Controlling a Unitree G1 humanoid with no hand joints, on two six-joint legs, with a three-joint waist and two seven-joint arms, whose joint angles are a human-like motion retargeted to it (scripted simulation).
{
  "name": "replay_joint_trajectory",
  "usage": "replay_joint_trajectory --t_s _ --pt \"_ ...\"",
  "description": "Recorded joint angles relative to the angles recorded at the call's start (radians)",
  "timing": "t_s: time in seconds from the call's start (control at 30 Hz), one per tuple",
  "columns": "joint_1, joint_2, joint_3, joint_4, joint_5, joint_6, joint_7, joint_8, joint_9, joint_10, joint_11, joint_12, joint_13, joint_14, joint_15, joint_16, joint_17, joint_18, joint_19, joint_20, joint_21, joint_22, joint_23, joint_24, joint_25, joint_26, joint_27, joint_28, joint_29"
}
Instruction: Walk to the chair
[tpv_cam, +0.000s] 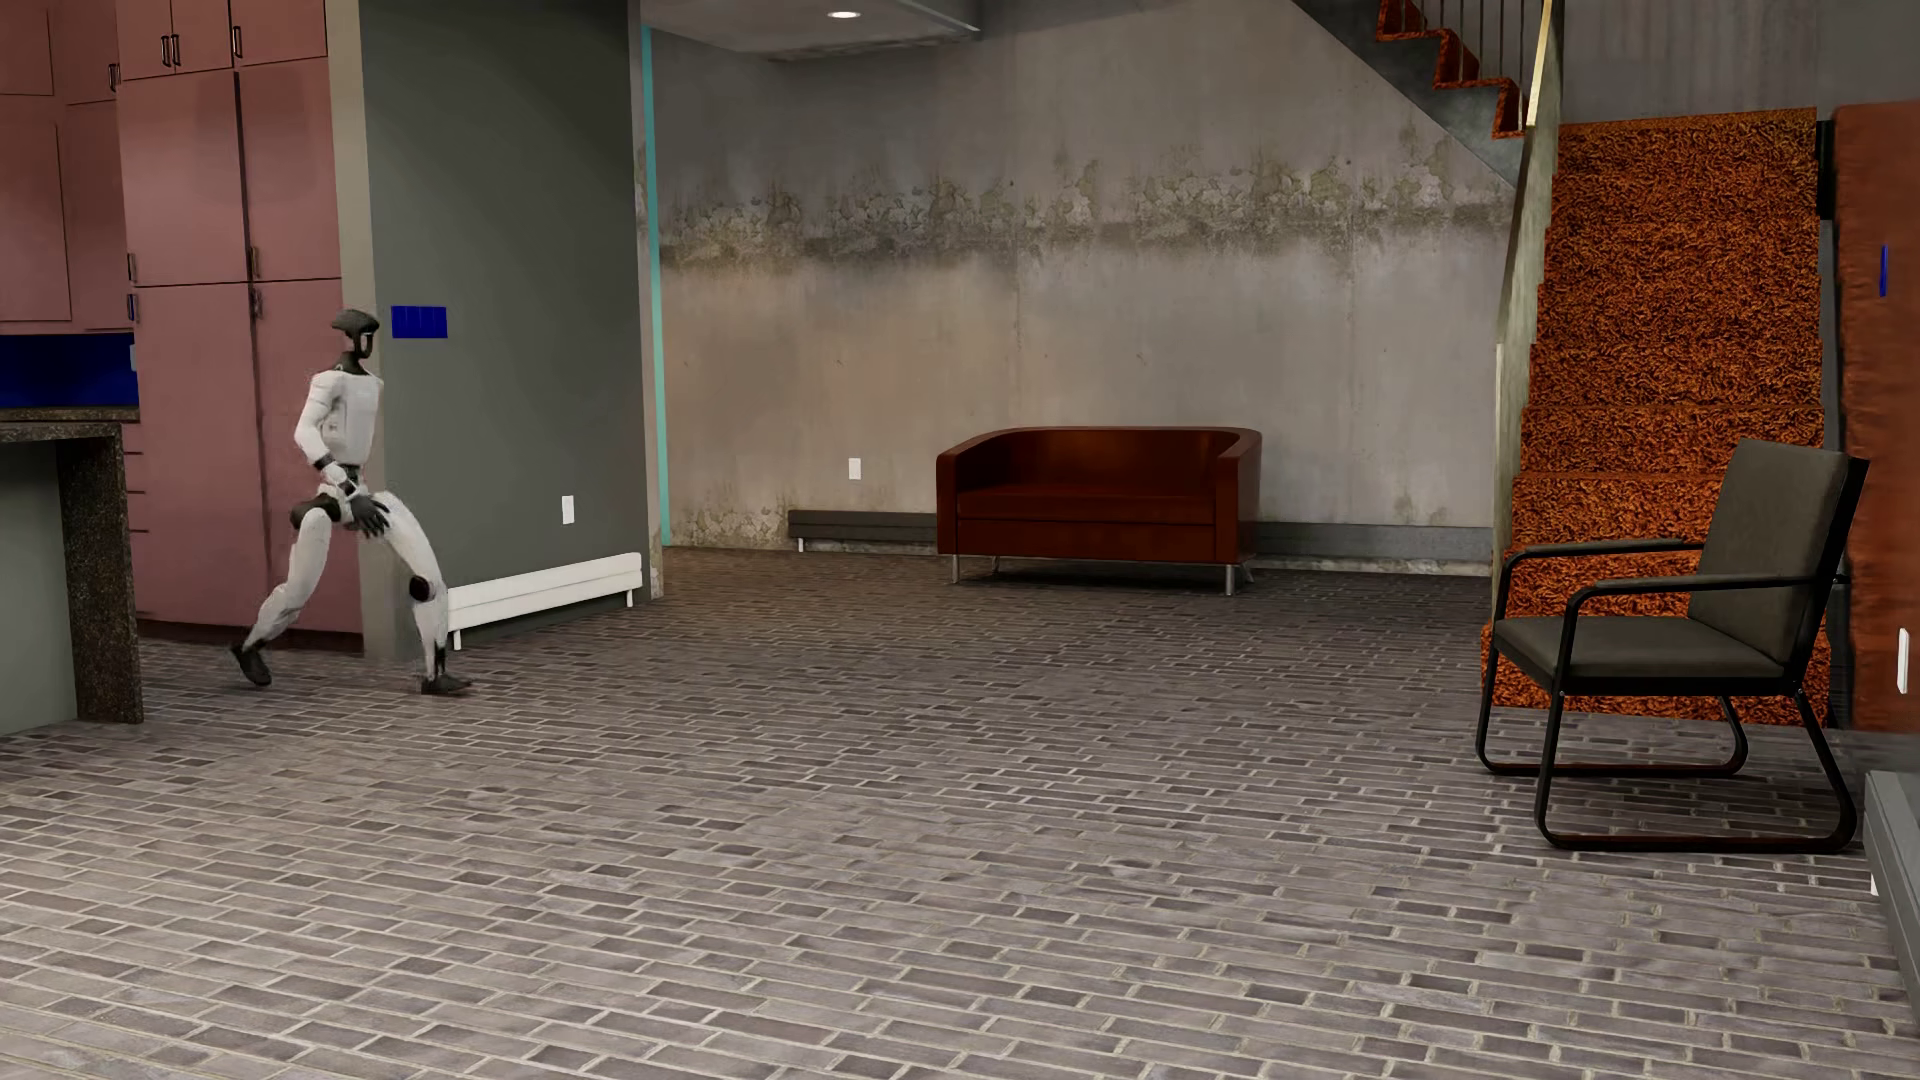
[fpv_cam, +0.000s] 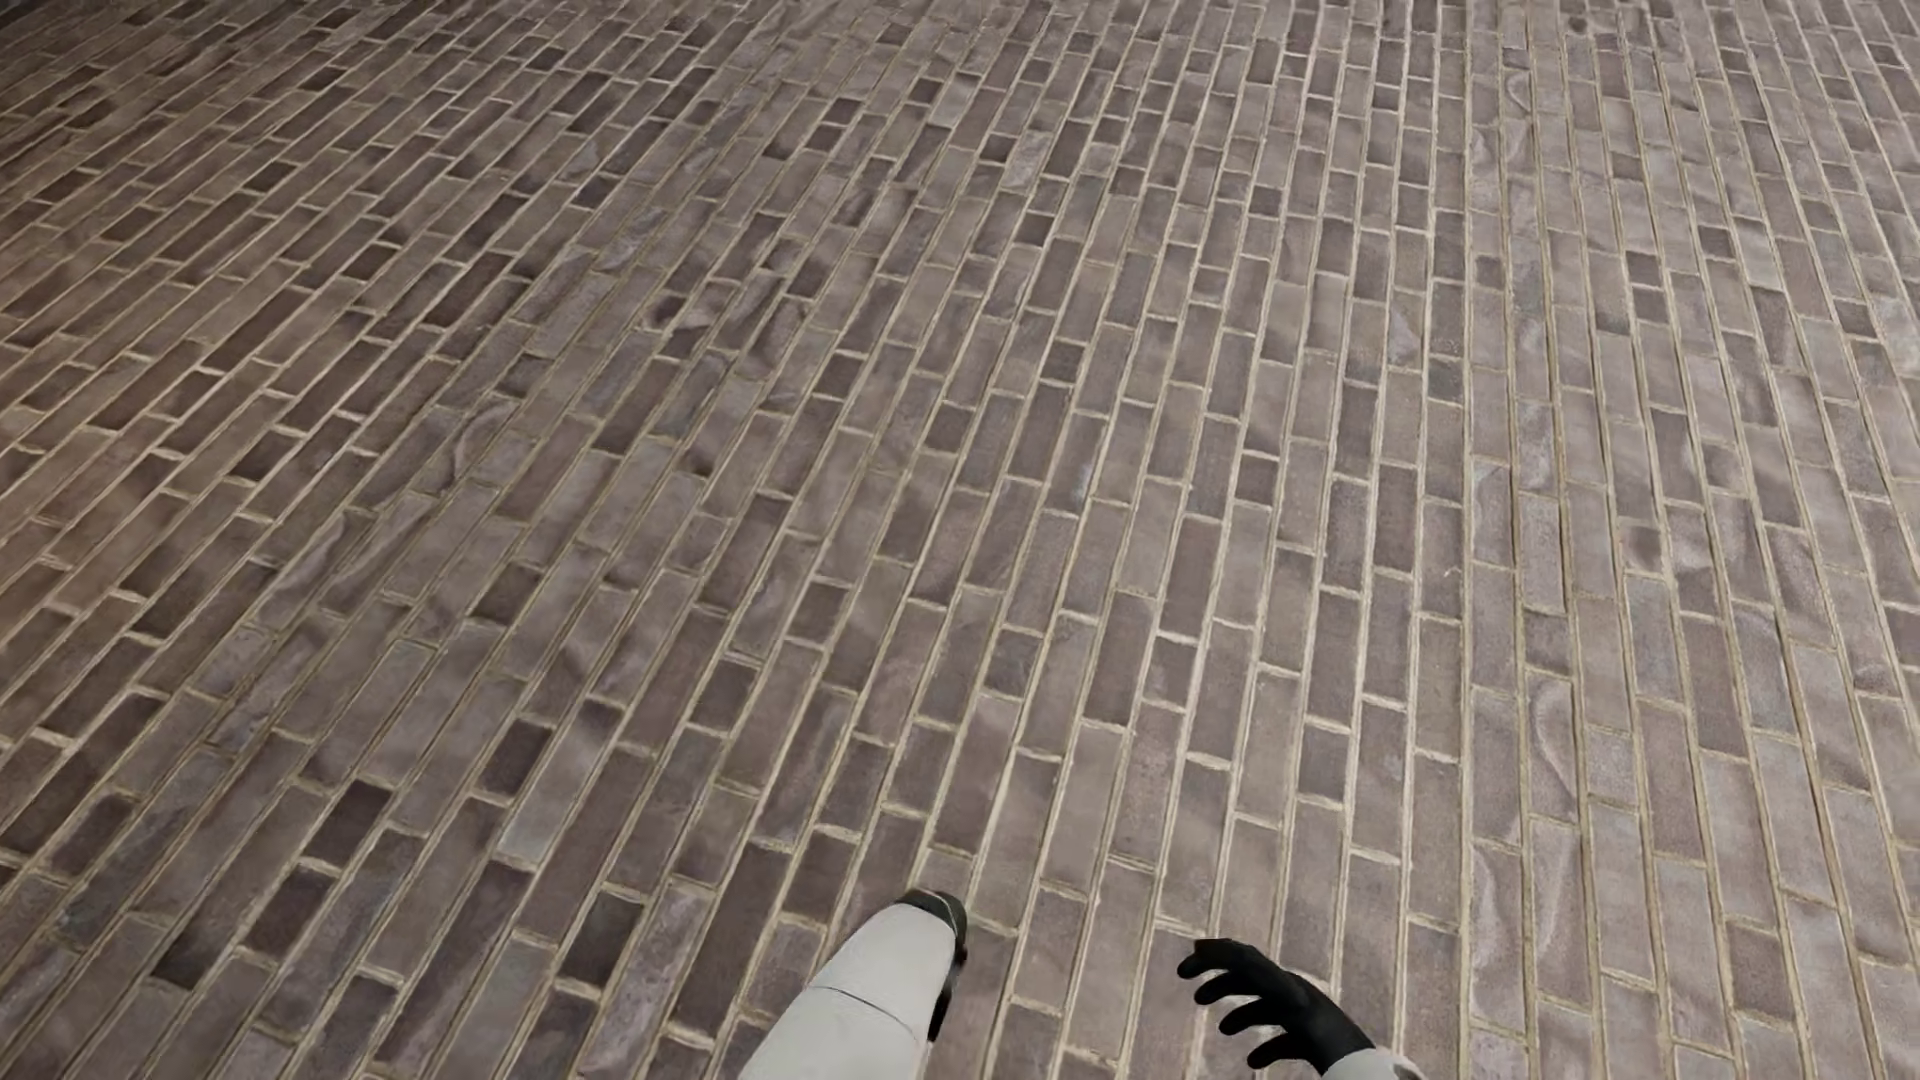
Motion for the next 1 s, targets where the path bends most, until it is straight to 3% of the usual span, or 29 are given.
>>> replay_joint_trajectory --t_s 0.07,0.1,0.13,0.2,0.27,0.33,0.37,0.43,0.47,0.5,0.53,0.57,0.6,0.63,0.67,0.73,0.77,0.83,0.9,0.93,0.97,1.0 --pt "-0.021 -0.094 -0.019 -0.027 -0.058 -0.044 0.000 0.000 -0.002 0.235 0.276 -0.038 0.032 -0.002 0.337 -0.005 0.047 0.000 0.000 -0.029 0.086 0.058 0.119 0.000 0.000 0.000 0.000 0.000 0.000" --pt "0.084 -0.142 -0.071 -0.076 -0.060 -0.023 0.000 0.000 0.051 0.283 0.492 -0.066 0.069 -0.067 0.503 -0.032 0.028 0.000 0.000 0.004 0.121 0.047 0.117 0.000 0.000 0.000 0.000 0.000 0.000" --pt "0.155 -0.267 -0.140 -0.104 -0.066 -0.016 0.000 0.000 0.043 0.277 0.713 -0.093 0.082 -0.115 0.500 -0.052 0.041 0.000 0.000 -0.004 0.159 0.029 0.164 0.000 0.000 0.000 0.000 0.000 0.000" --pt "0.381 -0.484 -0.305 -0.139 -0.030 0.016 0.000 0.000 0.042 0.158 0.928 -0.130 0.174 -0.120 0.372 -0.074 0.062 0.000 0.000 0.027 0.199 -0.097 0.211 0.000 0.000 0.000 0.000 0.000 0.000" --pt "0.640 -0.699 -0.449 -0.130 0.016 0.048 0.000 0.000 0.033 -0.025 0.772 -0.151 0.288 -0.083 0.413 -0.083 0.095 0.000 0.000 0.098 0.140 -0.279 0.267 0.000 0.000 0.000 0.000 0.000 0.000" --pt "0.849 -0.837 -0.577 -0.102 0.037 0.058 0.000 0.000 0.035 -0.154 0.372 -0.225 0.349 -0.064 0.538 -0.061 0.060 0.000 0.000 0.144 0.264 -0.419 0.284 0.000 0.000 0.000 0.000 0.000 0.000" --pt "0.940 -0.878 -0.635 -0.089 0.035 0.061 0.000 0.000 0.032 -0.205 0.178 -0.266 0.382 -0.090 0.449 -0.043 0.051 0.000 0.000 0.176 0.277 -0.481 0.288 0.000 0.000 0.000 0.000 0.000 0.000" --pt "1.082 -0.972 -0.718 -0.055 0.020 0.076 0.000 0.000 0.017 -0.238 0.035 -0.355 0.436 -0.155 -0.043 -0.011 0.023 0.000 0.000 0.208 0.306 -0.557 0.282 0.000 0.000 0.000 0.000 0.000 0.000" --pt "1.132 -1.008 -0.783 -0.021 -0.003 0.080 0.000 0.000 0.017 -0.233 0.051 -0.373 0.451 -0.146 -0.099 -0.005 0.022 0.000 0.000 0.267 0.305 -0.572 0.309 0.000 0.000 0.000 0.000 0.000 0.000" --pt "1.163 -1.041 -0.838 0.026 -0.011 0.083 0.000 0.000 0.025 -0.193 0.054 -0.380 0.459 -0.071 0.048 0.001 0.026 0.000 0.000 0.281 0.307 -0.563 0.335 0.000 0.000 0.000 0.000 0.000 0.000" --pt "1.175 -1.071 -0.857 0.050 -0.010 0.084 0.000 0.000 0.013 -0.137 0.133 -0.360 0.471 0.089 0.322 -0.002 0.039 0.000 0.000 0.286 0.291 -0.539 0.362 0.000 0.000 0.000 0.000 0.000 0.000" --pt "1.117 -1.102 -0.826 0.103 0.044 0.129 0.000 0.000 -0.007 0.003 0.216 -0.341 0.473 0.315 0.526 -0.024 0.050 0.000 0.000 0.273 0.291 -0.493 0.394 0.000 0.000 0.000 0.000 0.000 0.000" --pt "1.075 -1.067 -0.763 0.100 0.086 0.137 0.000 0.000 0.004 0.164 0.314 -0.308 0.449 0.474 0.535 -0.044 0.054 0.000 0.000 0.255 0.313 -0.427 0.417 0.000 0.000 0.000 0.000 0.000 0.000" --pt "0.950 -0.998 -0.701 0.101 0.130 0.148 0.000 0.000 0.007 0.379 0.321 -0.286 0.415 0.465 0.487 -0.064 0.061 0.000 0.000 0.219 0.311 -0.365 0.407 0.000 0.000 0.000 0.000 0.000 0.000" --pt "0.856 -0.880 -0.635 0.085 0.163 0.144 0.000 0.000 0.023 0.543 0.284 -0.259 0.380 0.314 0.431 -0.077 0.065 0.000 0.000 0.157 0.274 -0.303 0.376 0.000 0.000 0.000 0.000 0.000 0.000" --pt "0.650 -0.628 -0.485 0.022 0.184 0.104 0.000 0.000 0.032 0.655 0.163 -0.181 0.290 0.056 0.305 -0.093 0.069 0.000 0.000 0.041 0.189 -0.164 0.288 0.000 0.000 0.000 0.000 0.000 0.000" --pt "0.556 -0.494 -0.427 0.004 0.183 0.088 0.000 0.000 0.034 0.598 0.090 -0.128 0.245 0.012 0.222 -0.093 0.060 0.000 0.000 0.003 0.152 -0.108 0.219 0.000 0.000 0.000 0.000 0.000 0.000" --pt "0.397 -0.306 -0.296 -0.006 0.127 0.055 0.000 0.000 0.027 0.315 -0.003 -0.038 0.165 0.030 0.063 -0.087 0.061 0.000 0.000 -0.038 -0.013 -0.024 0.083 0.000 0.000 0.000 0.000 0.000 0.000" --pt "0.324 -0.184 -0.198 0.012 0.078 0.035 0.000 0.000 -0.001 -0.086 -0.028 0.043 0.073 0.047 -0.062 -0.073 0.026 0.000 0.000 -0.031 -0.092 0.015 -0.063 0.000 0.000 0.000 0.000 0.000 0.000" --pt "0.296 -0.151 -0.155 0.022 0.069 0.034 0.000 0.000 -0.026 -0.198 -0.031 0.080 0.044 0.056 -0.084 -0.073 0.008 0.000 0.000 0.027 -0.131 0.024 -0.122 0.000 0.000 0.000 0.000 0.000 0.000" --pt "0.256 -0.117 -0.122 0.033 0.037 0.031 0.000 0.000 -0.042 -0.580 -0.019 0.103 0.024 0.225 -0.083 -0.062 -0.012 0.000 0.000 0.028 -0.170 0.037 -0.174 0.000 0.000 0.000 0.000 0.000 0.000" --pt "0.229 -0.072 -0.081 0.039 0.002 0.032 0.000 0.000 -0.041 -0.211 0.008 0.118 0.021 0.014 -0.047 -0.059 -0.018 0.000 0.000 0.048 -0.208 0.056 -0.191 0.000 0.000 0.000 0.000 0.000 0.000"
